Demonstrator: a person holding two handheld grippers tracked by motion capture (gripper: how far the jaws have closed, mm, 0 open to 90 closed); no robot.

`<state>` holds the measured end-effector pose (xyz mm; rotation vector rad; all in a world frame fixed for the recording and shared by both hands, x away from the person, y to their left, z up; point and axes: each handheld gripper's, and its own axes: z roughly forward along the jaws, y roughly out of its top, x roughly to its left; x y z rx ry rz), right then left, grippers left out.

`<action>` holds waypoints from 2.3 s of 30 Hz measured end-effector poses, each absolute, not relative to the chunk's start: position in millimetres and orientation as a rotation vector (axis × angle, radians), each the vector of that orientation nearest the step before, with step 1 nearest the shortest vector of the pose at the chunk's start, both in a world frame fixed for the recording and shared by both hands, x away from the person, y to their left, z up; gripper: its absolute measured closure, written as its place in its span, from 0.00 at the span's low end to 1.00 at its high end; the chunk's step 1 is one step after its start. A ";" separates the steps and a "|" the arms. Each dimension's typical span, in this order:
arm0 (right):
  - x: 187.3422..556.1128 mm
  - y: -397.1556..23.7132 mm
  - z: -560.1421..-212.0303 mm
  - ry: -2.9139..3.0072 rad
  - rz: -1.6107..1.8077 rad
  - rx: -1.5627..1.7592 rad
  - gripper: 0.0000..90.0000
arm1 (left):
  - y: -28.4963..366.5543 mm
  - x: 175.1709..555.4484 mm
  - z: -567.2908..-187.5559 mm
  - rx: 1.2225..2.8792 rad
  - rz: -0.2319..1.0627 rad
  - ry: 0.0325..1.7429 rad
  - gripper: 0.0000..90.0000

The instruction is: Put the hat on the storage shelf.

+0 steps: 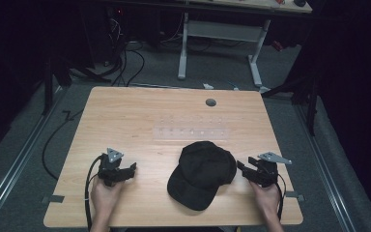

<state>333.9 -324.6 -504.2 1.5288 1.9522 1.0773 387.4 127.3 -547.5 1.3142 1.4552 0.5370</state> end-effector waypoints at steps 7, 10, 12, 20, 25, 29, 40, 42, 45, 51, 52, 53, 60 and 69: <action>341.7 -312.6 -501.2 1.976 1.100 1.529 0.47 | 127.1 387.5 -547.5 1.313 0.538 1.457 0.28; 345.0 -310.0 -502.1 1.992 1.088 1.517 0.47 | 127.2 387.5 -547.5 1.314 0.538 1.457 0.28; 350.4 -306.0 -506.1 2.004 1.082 1.536 0.48 | 127.1 387.5 -547.5 1.313 0.538 1.457 0.28; 359.8 -304.2 -516.4 2.037 1.089 1.573 0.49 | 127.1 387.5 -547.5 1.313 0.539 1.457 0.28; 365.1 -301.2 -524.2 2.072 1.059 1.597 0.52 | 127.1 387.5 -547.5 1.313 0.539 1.457 0.28; 365.7 -297.5 -527.5 2.096 1.047 1.558 0.63 | 127.0 387.5 -547.5 1.313 0.539 1.458 0.28; 364.9 -294.3 -527.4 2.130 0.992 1.490 0.92 | 127.0 387.5 -547.5 1.313 0.539 1.458 0.28; 365.1 -293.8 -527.4 2.134 0.992 1.486 0.93 | 127.0 387.5 -547.5 1.312 0.539 1.458 0.28; 365.5 -294.0 -527.2 2.141 0.998 1.486 0.94 | 126.9 387.5 -547.5 1.312 0.540 1.458 0.28; 365.0 -294.7 -526.5 2.153 1.008 1.475 0.94 | 127.0 387.5 -547.5 1.312 0.539 1.458 0.28; 364.6 -295.0 -526.0 2.153 1.012 1.468 0.94 | 127.0 387.5 -547.5 1.312 0.539 1.458 0.28; 364.4 -295.3 -525.4 2.153 1.016 1.462 0.94 | 126.9 387.5 -547.5 1.312 0.539 1.458 0.28; 359.8 -299.4 -516.2 2.123 1.103 1.443 0.95 | 126.9 387.5 -547.5 1.312 0.540 1.458 0.28; 353.8 -305.0 -496.2 2.112 1.176 1.396 0.95 | 126.9 387.5 -547.5 1.313 0.539 1.458 0.27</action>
